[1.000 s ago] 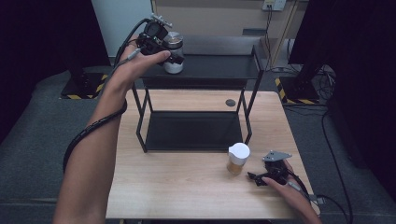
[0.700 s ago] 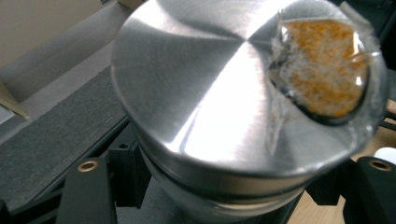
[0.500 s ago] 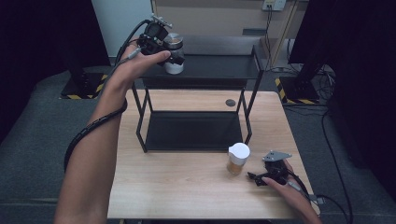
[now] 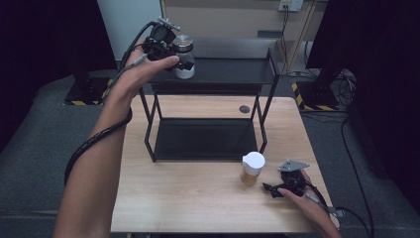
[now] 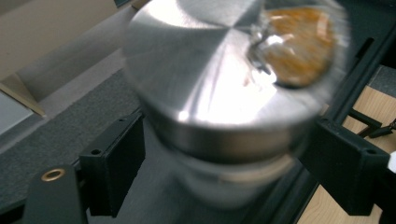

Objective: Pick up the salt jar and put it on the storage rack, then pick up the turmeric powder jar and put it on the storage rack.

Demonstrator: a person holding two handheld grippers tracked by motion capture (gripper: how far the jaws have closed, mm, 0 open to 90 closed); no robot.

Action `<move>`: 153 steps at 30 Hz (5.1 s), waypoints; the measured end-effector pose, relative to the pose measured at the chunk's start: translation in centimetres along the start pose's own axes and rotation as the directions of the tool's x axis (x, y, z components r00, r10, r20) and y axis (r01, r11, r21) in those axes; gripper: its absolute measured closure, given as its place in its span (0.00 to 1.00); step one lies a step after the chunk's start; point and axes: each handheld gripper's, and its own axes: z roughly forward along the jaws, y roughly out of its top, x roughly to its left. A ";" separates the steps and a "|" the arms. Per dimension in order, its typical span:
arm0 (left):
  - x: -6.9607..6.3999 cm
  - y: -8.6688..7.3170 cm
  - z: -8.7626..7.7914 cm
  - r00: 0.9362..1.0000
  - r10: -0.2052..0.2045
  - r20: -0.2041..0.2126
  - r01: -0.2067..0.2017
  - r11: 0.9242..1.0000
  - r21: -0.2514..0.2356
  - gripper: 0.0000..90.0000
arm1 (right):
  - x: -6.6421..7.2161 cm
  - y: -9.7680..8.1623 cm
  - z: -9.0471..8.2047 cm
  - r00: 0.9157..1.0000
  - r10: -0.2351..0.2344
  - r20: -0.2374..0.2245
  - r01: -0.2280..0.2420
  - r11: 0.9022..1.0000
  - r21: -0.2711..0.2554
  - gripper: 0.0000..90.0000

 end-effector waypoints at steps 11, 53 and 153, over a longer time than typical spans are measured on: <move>-0.5 -2.7 -4.5 0.998 0.063 0.024 -0.061 0.996 -0.060 0.18 | 0.0 0.0 0.0 1.000 0.000 0.000 0.000 1.000 -0.002 0.02; -10.7 -22.7 11.3 0.961 0.077 0.267 -0.069 0.997 -0.041 0.08 | 0.0 0.0 0.0 1.000 0.001 -0.001 -0.001 1.000 -0.001 0.02; -15.0 -32.3 12.7 0.984 0.015 0.176 -0.032 0.995 0.092 0.00 | 1.2 1.2 -0.4 0.993 -0.057 -0.099 0.050 0.996 -0.067 0.07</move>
